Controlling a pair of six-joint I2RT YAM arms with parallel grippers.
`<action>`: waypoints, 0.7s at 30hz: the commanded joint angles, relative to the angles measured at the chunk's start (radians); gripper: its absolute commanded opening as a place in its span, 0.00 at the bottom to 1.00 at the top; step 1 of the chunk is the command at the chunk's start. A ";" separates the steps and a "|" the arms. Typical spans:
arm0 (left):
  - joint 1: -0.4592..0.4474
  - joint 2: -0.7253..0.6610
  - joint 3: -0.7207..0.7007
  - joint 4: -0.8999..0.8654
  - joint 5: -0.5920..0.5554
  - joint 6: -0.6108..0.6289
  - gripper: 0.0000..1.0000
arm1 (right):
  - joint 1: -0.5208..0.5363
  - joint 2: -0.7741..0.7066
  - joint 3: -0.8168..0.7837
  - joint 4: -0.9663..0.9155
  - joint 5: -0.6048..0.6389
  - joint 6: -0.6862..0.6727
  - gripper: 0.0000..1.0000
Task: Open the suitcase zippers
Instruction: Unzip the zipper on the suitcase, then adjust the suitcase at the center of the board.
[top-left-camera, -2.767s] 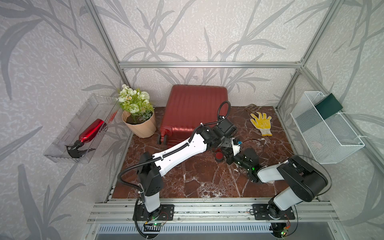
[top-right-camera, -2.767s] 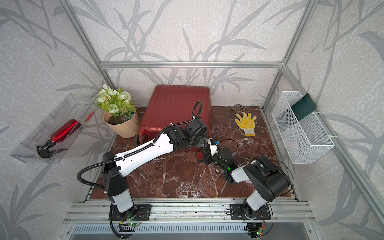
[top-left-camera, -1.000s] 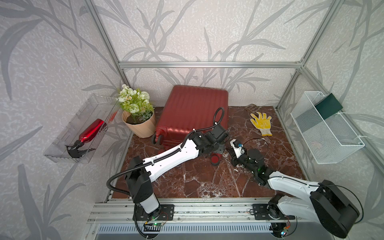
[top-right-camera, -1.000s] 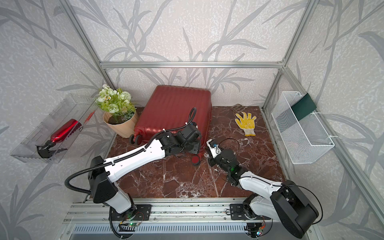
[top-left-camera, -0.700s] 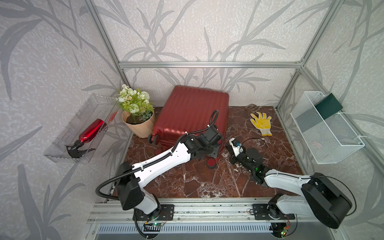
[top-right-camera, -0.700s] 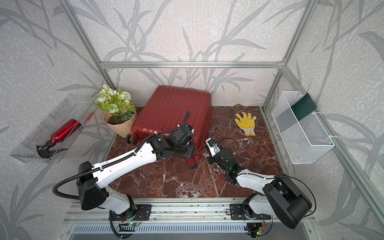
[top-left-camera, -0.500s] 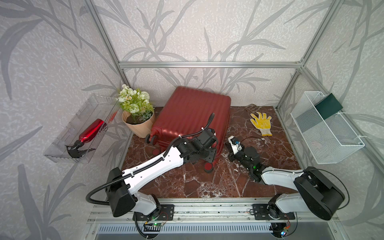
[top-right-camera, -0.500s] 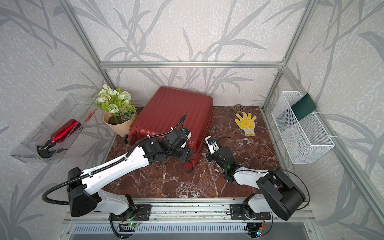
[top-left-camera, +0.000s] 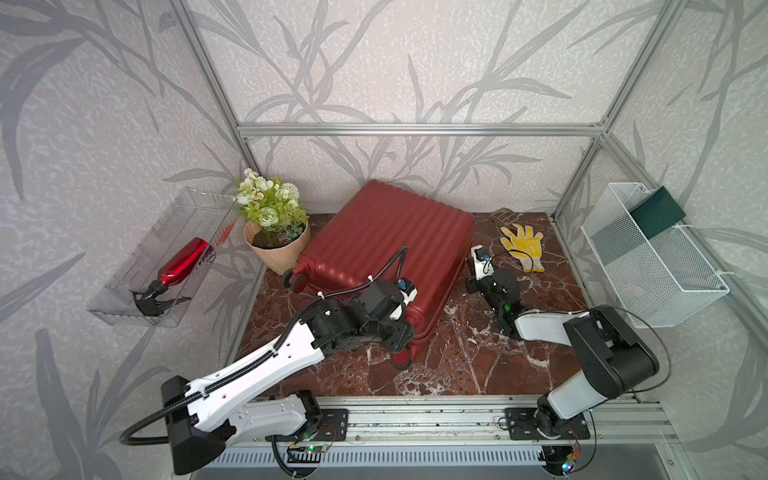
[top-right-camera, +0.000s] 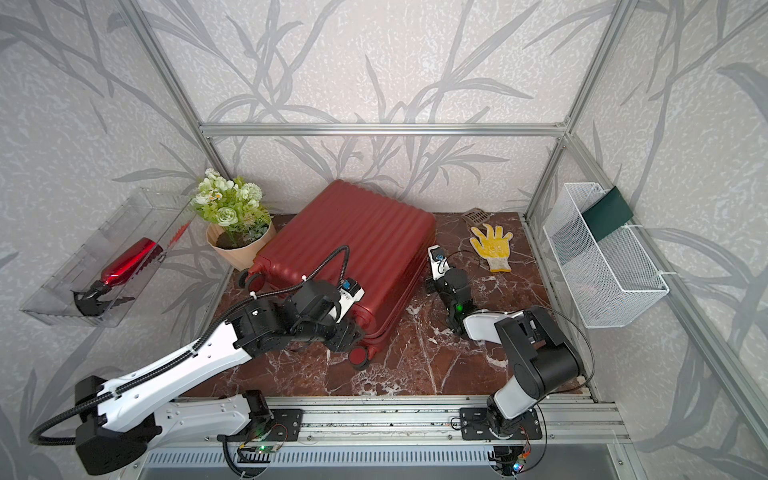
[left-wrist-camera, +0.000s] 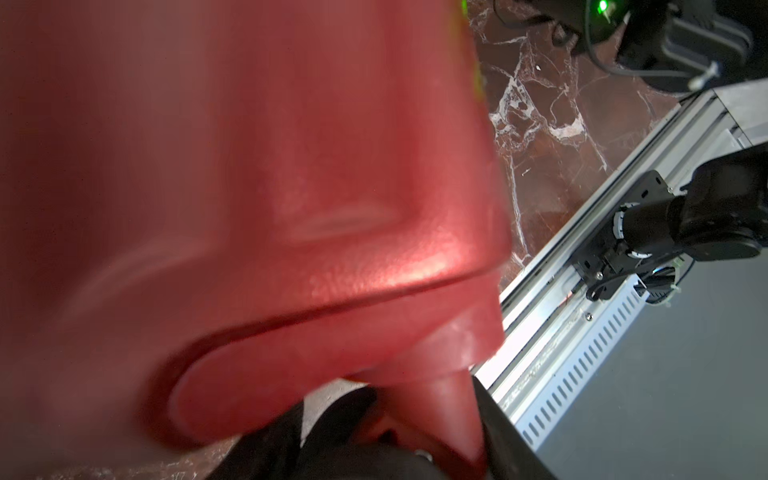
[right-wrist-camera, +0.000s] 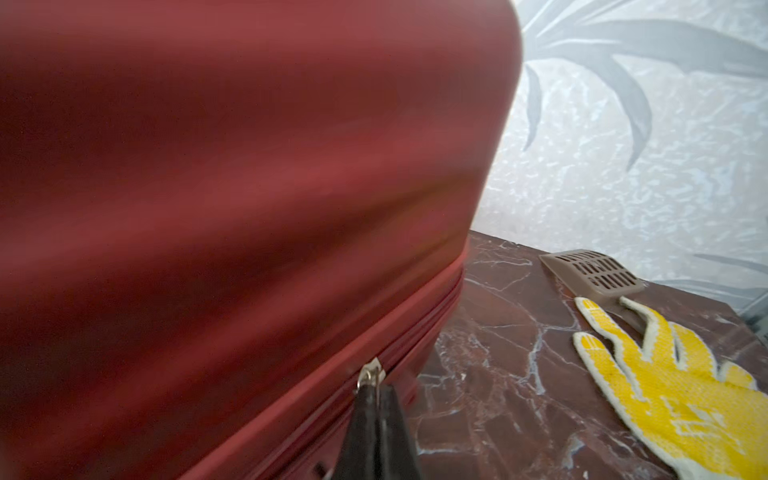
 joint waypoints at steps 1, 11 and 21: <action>-0.014 -0.079 -0.013 -0.085 0.026 0.040 0.00 | -0.055 0.023 0.090 0.065 0.086 0.005 0.00; 0.012 -0.116 -0.039 -0.094 -0.319 0.035 0.00 | -0.073 -0.143 -0.078 0.063 0.270 -0.029 0.00; 0.238 -0.073 -0.096 0.045 -0.456 0.014 0.00 | 0.010 -0.592 -0.266 -0.243 0.479 0.018 0.00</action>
